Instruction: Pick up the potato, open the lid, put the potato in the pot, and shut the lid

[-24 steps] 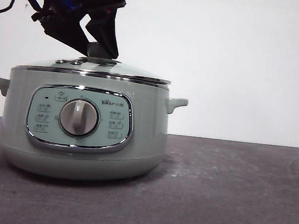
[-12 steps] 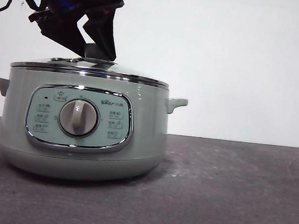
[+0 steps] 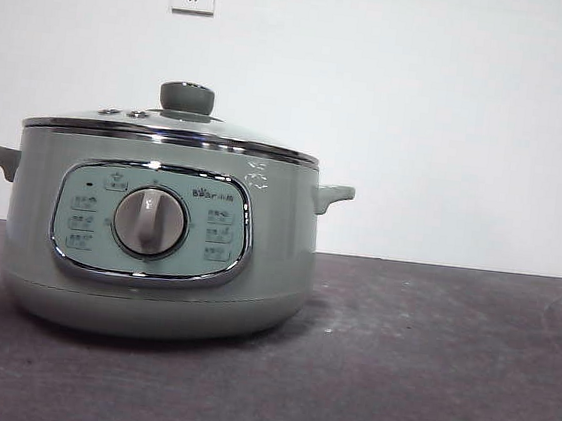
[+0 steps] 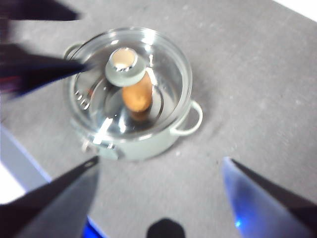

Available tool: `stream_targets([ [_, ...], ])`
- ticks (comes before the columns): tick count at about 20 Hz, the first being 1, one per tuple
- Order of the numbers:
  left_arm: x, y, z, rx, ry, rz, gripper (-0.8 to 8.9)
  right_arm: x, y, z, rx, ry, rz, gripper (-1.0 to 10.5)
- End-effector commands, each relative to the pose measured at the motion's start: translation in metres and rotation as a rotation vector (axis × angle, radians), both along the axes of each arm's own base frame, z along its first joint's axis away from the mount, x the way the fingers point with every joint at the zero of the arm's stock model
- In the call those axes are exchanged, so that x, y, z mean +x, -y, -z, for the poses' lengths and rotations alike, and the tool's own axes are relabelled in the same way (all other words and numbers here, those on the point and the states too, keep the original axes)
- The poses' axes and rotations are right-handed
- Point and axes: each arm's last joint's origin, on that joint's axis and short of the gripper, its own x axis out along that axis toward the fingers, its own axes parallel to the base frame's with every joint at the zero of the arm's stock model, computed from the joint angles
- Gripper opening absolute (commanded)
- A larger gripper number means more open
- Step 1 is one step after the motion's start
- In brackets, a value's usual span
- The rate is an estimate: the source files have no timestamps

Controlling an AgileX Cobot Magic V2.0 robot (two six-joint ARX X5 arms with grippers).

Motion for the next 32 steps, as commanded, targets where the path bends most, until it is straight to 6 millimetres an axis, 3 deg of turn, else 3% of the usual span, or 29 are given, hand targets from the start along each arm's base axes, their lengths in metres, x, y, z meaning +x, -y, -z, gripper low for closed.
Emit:
stream_targets([
  [1,-0.022,-0.009,-0.007,-0.008,0.004,0.017,3.34,0.002,0.004,0.021,0.02,0.011,0.037,2.0],
  [3,-0.038,-0.018,-0.012,-0.007,0.011,0.024,0.47,0.002,0.012,0.04,0.03,0.034,0.076,0.6],
  [4,-0.044,-0.023,-0.014,-0.008,0.016,0.021,-0.03,0.002,0.016,0.052,0.032,0.054,0.106,-0.2],
  [9,-0.063,-0.038,-0.005,0.003,0.07,-0.048,-0.08,-0.012,0.034,0.106,0.152,0.176,0.17,-0.2],
  [16,-0.081,-0.051,0.059,-0.038,0.135,-0.066,-0.08,-0.033,0.05,0.164,0.267,0.262,0.187,-0.2],
  [30,-0.076,-0.047,0.069,-0.028,0.071,-0.079,-0.03,-0.034,0.05,0.168,0.251,0.24,0.184,-0.2],
  [32,-0.077,-0.049,0.07,0.052,0.092,-0.056,-0.03,-0.034,0.05,0.168,0.251,0.24,0.184,-0.2],
])
